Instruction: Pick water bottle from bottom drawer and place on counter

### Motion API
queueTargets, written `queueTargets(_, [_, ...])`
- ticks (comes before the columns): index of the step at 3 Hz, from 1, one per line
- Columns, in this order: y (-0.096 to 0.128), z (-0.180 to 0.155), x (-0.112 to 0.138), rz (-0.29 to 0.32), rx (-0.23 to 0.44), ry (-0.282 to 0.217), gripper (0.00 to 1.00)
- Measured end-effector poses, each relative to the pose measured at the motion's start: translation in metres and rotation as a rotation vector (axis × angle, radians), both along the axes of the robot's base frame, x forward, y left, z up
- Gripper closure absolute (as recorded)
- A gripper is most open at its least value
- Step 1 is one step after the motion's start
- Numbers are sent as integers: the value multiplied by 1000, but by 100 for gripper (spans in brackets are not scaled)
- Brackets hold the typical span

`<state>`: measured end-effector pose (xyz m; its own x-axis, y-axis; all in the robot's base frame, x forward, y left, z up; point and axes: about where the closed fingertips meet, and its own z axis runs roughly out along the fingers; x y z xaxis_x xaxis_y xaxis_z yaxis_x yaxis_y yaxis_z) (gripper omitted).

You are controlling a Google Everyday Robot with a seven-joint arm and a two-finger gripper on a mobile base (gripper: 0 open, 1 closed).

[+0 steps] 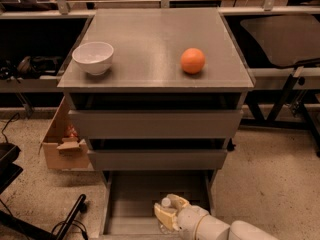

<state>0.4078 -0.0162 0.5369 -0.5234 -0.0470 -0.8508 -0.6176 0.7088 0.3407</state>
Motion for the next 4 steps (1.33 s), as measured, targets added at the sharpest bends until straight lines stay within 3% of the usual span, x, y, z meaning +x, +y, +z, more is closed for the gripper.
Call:
queueTargets(1, [-18,90,-2,-14,24,-40,100])
queueTargets(2, [-47,147,13,-65,-49,-97,100])
queueTargets(3, [-46,168,13,-59,-128,-138,100])
queueTargets(4, [-46,168,13,-59,-128,-138,100])
